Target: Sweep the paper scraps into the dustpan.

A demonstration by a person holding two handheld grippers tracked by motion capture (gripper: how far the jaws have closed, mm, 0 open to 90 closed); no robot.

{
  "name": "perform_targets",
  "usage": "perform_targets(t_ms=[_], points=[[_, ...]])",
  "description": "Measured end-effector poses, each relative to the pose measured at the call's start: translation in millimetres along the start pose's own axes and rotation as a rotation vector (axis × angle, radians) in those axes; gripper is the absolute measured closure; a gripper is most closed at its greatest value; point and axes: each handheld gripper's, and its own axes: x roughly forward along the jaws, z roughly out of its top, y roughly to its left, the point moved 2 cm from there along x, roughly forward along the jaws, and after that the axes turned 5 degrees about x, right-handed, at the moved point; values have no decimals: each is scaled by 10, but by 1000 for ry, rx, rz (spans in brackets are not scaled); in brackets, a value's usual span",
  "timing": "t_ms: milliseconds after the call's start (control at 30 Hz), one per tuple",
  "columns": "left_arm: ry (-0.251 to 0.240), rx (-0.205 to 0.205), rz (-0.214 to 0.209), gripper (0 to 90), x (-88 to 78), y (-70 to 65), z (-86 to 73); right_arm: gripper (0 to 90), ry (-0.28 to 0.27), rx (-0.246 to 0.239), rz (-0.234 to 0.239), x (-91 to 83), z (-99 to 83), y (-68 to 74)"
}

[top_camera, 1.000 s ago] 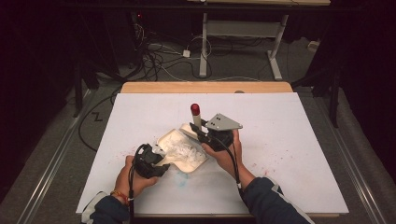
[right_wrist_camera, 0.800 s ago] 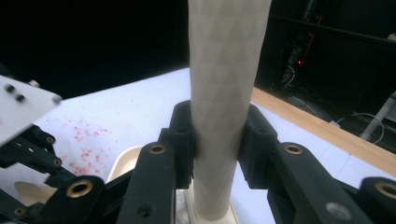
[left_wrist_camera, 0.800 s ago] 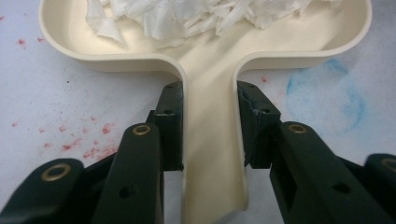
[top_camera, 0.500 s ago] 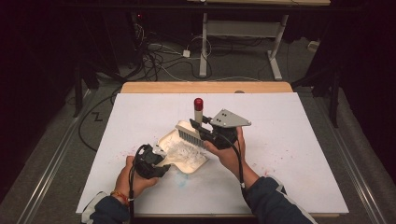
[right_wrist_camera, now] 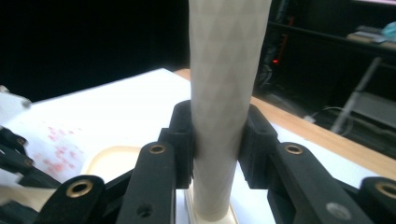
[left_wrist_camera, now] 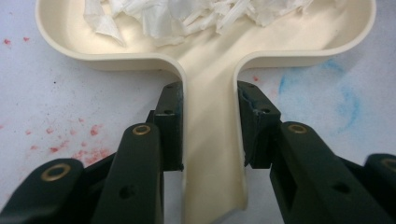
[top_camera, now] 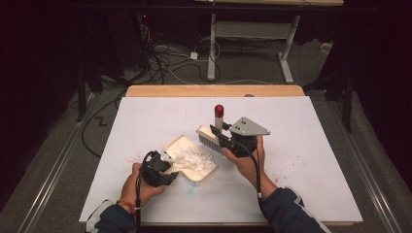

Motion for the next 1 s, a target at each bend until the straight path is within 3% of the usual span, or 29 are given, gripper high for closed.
perform_targets(t_ms=[333,567,800,1000], points=[[8,3,3,633,-3,-14,-3,709,50,-40,-34,-308,-147,-60],[15,8,6,633,0,-29,-5,709,59,-50,41,-304,-197,166],[16,8,6,633,2,-40,-6,709,43,-26,131,-320,-136,318],[17,11,3,633,-3,-45,-8,709,30,-51,108,-324,-97,344]])
